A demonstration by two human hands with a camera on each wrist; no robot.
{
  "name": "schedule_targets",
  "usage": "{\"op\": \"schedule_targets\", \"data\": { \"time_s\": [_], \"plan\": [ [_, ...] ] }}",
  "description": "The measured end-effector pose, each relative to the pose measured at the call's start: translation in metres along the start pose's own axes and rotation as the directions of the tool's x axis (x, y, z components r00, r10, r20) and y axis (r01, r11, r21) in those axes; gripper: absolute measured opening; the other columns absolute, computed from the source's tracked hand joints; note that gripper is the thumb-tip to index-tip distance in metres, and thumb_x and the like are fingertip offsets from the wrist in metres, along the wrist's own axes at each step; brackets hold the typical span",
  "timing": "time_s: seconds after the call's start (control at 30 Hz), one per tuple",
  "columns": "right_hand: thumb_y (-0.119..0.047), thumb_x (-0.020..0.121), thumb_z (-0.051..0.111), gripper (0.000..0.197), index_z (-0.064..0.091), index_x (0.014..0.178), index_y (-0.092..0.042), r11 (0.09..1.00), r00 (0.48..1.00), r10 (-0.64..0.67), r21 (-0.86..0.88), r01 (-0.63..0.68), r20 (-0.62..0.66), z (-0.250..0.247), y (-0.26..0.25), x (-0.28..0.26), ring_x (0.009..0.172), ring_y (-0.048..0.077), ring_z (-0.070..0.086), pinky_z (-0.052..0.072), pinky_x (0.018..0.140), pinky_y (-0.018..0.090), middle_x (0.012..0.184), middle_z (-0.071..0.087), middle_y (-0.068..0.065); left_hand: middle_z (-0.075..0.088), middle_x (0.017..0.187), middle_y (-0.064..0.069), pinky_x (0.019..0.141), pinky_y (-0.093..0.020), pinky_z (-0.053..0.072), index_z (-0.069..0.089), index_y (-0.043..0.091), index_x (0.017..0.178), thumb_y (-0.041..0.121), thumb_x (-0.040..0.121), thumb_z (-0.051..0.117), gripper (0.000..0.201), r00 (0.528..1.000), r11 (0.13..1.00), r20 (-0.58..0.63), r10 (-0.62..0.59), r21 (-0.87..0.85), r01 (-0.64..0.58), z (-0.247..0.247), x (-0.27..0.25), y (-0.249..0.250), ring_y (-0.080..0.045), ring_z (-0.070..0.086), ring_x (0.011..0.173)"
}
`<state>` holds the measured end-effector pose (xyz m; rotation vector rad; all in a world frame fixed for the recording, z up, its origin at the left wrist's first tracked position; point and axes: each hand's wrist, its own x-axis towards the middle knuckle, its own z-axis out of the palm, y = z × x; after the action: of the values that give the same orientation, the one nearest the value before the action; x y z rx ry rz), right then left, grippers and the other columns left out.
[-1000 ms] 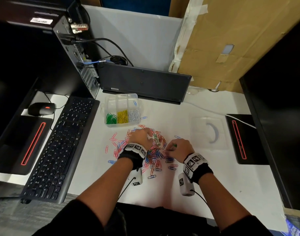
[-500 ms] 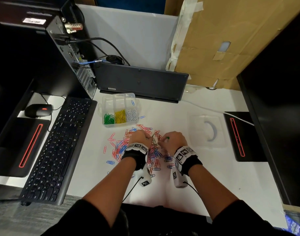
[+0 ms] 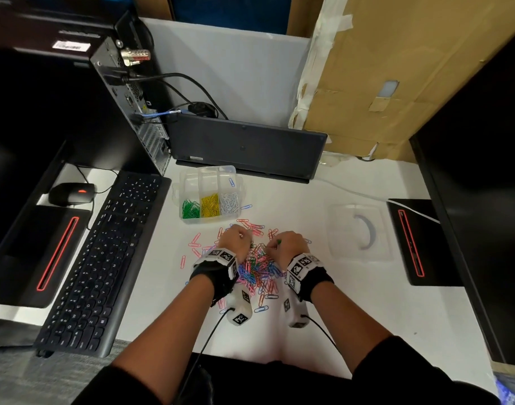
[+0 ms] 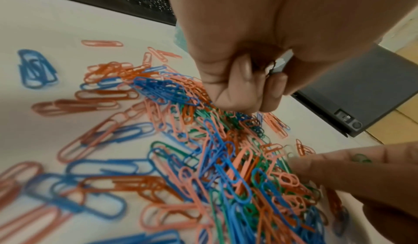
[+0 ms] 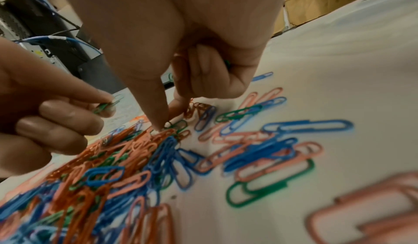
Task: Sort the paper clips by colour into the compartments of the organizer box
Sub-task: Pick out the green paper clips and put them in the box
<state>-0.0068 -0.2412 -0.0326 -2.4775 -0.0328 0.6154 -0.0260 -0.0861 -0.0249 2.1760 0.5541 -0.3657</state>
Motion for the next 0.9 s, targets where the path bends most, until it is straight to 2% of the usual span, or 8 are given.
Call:
{"op": "schedule_targets", "data": {
  "time_s": [0.1, 0.17, 0.3, 0.4, 0.53, 0.73, 0.8, 0.9],
  "plan": [
    [-0.027, 0.085, 0.072, 0.012, 0.075, 0.085, -0.016, 0.997, 0.999, -0.022, 0.079, 0.018, 0.048, -0.004, 0.001, -0.002, 0.071, 0.011, 0.061, 0.049, 0.067, 0.024, 0.084, 0.072, -0.002, 0.056, 0.097, -0.010, 0.072, -0.028, 0.037, 0.051, 0.003, 0.109, 0.022, 0.102, 0.038, 0.025, 0.999, 1.000, 0.032, -0.008, -0.020, 0.008, -0.001, -0.002, 0.000, -0.023, 0.052, 0.088],
    [-0.027, 0.094, 0.062, 0.013, 0.065, 0.087, -0.016, 0.948, 0.986, 0.004, 0.312, -0.057, 0.168, -0.009, 0.004, -0.005, 0.058, 0.012, 0.053, 0.048, 0.060, 0.030, 0.070, 0.062, -0.003, 0.054, 0.089, -0.009, 0.069, -0.030, 0.035, 0.047, 0.002, 0.105, 0.022, 0.102, 0.035, 0.024, 0.999, 0.997, 0.028, 0.026, -0.070, -0.024, 0.000, -0.004, 0.000, -0.021, 0.049, 0.081],
    [-0.019, 0.093, 0.042, 0.034, 0.032, 0.060, -0.018, 0.507, 0.893, 0.092, 0.751, -0.423, 0.440, -0.016, 0.015, -0.014, 0.040, 0.014, 0.026, 0.021, 0.042, 0.021, 0.050, 0.030, -0.003, 0.049, 0.070, -0.003, 0.063, -0.031, 0.033, 0.044, 0.008, 0.085, 0.021, 0.101, 0.033, 0.024, 0.993, 0.980, -0.035, 0.110, -0.162, -0.115, -0.001, -0.011, 0.002, -0.020, 0.044, 0.069],
    [-0.021, 0.090, 0.044, 0.036, 0.027, 0.059, -0.022, 0.370, 0.875, 0.131, 0.796, -0.480, 0.467, -0.023, 0.021, -0.018, 0.040, 0.011, 0.019, 0.015, 0.039, 0.016, 0.050, 0.025, -0.006, 0.048, 0.067, -0.005, 0.060, -0.030, 0.033, 0.041, 0.012, 0.073, 0.022, 0.102, 0.034, 0.031, 0.986, 0.968, -0.047, 0.163, -0.184, -0.169, -0.003, -0.015, 0.002, -0.018, 0.042, 0.063],
    [-0.030, 0.099, 0.051, 0.040, 0.041, 0.062, -0.019, 0.408, 0.895, 0.087, 0.804, -0.432, 0.437, -0.031, 0.017, -0.019, 0.041, 0.011, 0.029, 0.024, 0.037, 0.020, 0.053, 0.035, -0.004, 0.048, 0.068, -0.006, 0.054, -0.027, 0.034, 0.045, 0.004, 0.083, 0.024, 0.103, 0.037, 0.029, 0.967, 0.937, -0.005, 0.254, -0.248, -0.247, -0.004, -0.019, -0.006, -0.016, 0.040, 0.059],
    [-0.014, 0.095, 0.057, 0.015, 0.063, 0.085, -0.005, 0.404, 0.895, 0.040, 0.812, -0.420, 0.444, -0.026, 0.008, -0.017, 0.055, 0.016, 0.049, 0.039, 0.044, 0.024, 0.071, 0.057, 0.008, 0.048, 0.057, -0.005, 0.048, -0.026, 0.034, 0.042, 0.010, 0.074, 0.016, 0.097, 0.052, 0.025, 0.990, 0.891, 0.070, 0.124, -0.447, -0.080, -0.005, -0.016, -0.031, -0.015, 0.038, 0.045],
    [-0.015, 0.093, 0.063, 0.013, 0.068, 0.087, -0.005, 0.538, 0.930, 0.071, 0.772, -0.340, 0.360, -0.022, 0.011, -0.014, 0.054, 0.013, 0.048, 0.039, 0.044, 0.022, 0.069, 0.056, 0.004, 0.048, 0.055, -0.005, 0.048, -0.025, 0.033, 0.042, 0.009, 0.071, 0.008, 0.092, 0.055, 0.025, 0.994, 0.889, 0.077, 0.079, -0.456, -0.036, -0.007, -0.014, -0.038, -0.016, 0.037, 0.045],
    [-0.018, 0.083, 0.075, 0.004, 0.077, 0.087, -0.018, 0.917, 0.994, -0.019, 0.399, -0.026, 0.107, -0.020, 0.022, -0.008, 0.067, 0.009, 0.057, 0.050, 0.063, 0.022, 0.076, 0.065, -0.005, 0.048, 0.056, -0.008, 0.049, -0.026, 0.032, 0.040, 0.017, 0.068, 0.003, 0.087, 0.055, 0.027, 0.996, 0.897, 0.066, 0.052, -0.441, -0.017, -0.010, -0.011, -0.047, -0.016, 0.037, 0.048]
  ]
}}
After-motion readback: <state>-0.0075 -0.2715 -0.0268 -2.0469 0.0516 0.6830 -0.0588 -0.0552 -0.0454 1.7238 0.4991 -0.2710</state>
